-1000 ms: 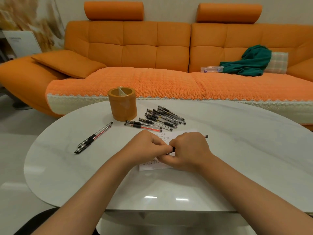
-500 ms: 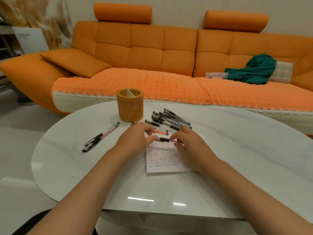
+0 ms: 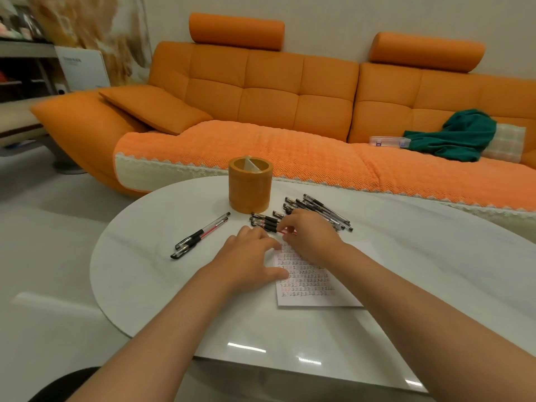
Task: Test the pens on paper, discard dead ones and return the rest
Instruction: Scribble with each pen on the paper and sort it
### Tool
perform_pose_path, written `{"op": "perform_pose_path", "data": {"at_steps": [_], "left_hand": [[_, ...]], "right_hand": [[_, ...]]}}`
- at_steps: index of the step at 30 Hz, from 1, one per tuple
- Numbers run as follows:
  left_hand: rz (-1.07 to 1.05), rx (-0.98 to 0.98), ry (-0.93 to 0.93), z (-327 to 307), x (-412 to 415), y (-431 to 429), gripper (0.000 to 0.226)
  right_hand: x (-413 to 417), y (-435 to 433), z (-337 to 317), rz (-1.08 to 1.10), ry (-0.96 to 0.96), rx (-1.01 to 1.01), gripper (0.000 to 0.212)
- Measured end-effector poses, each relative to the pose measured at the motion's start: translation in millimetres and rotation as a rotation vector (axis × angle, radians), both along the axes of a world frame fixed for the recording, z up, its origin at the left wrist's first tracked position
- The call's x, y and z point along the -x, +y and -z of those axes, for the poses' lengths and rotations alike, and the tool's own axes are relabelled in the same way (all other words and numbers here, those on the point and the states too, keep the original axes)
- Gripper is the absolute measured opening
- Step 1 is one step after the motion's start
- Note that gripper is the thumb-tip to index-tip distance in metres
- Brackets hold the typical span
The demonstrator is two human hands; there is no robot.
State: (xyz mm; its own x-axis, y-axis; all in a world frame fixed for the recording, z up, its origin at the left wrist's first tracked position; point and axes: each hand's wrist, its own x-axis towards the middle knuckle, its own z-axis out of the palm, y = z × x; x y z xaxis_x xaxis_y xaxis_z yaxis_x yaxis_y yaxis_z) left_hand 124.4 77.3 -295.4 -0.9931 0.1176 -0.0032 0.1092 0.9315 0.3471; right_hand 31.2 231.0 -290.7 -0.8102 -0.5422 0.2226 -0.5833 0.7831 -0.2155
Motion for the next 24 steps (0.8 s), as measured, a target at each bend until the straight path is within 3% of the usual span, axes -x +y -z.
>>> {"op": "perform_pose_path", "data": {"at_steps": [13,19,24], "left_hand": [[-0.001,-0.045,-0.031,-8,0,-11,0.061],[-0.299,0.017,0.147,-17,4,-53,0.044],[-0.454,0.170,0.058,-13,-7,-88,0.046]], "right_hand": [[12,-1,1,0.125,0.137,-0.146,0.027],[-7,-53,-12,-0.076,0.112,-0.087,0.026],[-15,-103,-13,-0.243,0.057,-0.109,0.038]]}}
